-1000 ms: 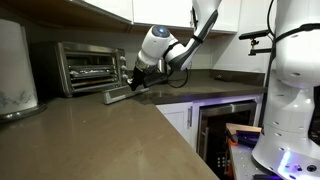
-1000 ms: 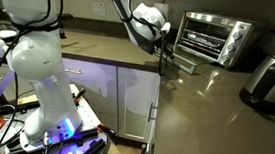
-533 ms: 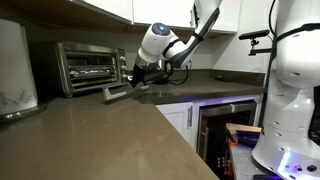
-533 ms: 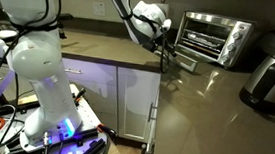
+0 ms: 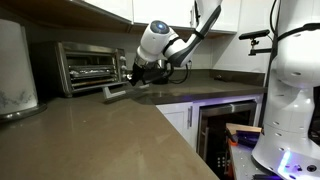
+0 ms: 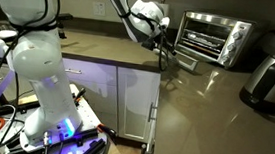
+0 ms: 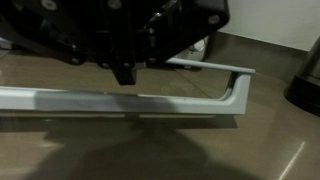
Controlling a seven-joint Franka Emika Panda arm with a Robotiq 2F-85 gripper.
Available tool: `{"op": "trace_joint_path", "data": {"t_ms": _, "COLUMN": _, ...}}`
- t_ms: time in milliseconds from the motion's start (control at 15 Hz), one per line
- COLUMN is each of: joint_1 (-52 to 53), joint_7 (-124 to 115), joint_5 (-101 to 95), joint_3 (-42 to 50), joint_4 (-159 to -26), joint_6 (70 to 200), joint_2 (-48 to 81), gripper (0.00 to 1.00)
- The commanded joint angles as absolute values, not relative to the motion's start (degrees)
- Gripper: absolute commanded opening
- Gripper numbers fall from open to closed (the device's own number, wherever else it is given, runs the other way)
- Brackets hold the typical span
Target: Close the microwave door
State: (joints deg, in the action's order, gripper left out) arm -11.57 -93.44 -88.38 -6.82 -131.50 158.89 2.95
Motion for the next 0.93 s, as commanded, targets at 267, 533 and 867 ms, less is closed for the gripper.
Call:
{"op": "trace_joint_path", "data": {"t_ms": 267, "joint_1": -10.63, "joint_7": -91.79, "joint_5": -88.35, "joint_3": -7.28, "joint_4": -132.46, "joint_6": 154.24, "joint_2": -0.07, "gripper": 0.00}}
{"op": "trace_joint_path", "data": {"t_ms": 533, "joint_1": -10.75, "joint_7": -91.00, "joint_5": -88.07, "joint_3": -7.26, "joint_4": -132.02, "joint_6": 153.74, "joint_2": -0.32, "gripper": 0.00}}
{"op": "trace_joint_path", "data": {"t_ms": 867, "joint_1": -11.51, "joint_7": -88.24, "joint_5": -87.65, "joint_3": -6.43, "joint_4": -130.65, "joint_6": 154.82, "joint_2": 0.06, "gripper": 0.00}}
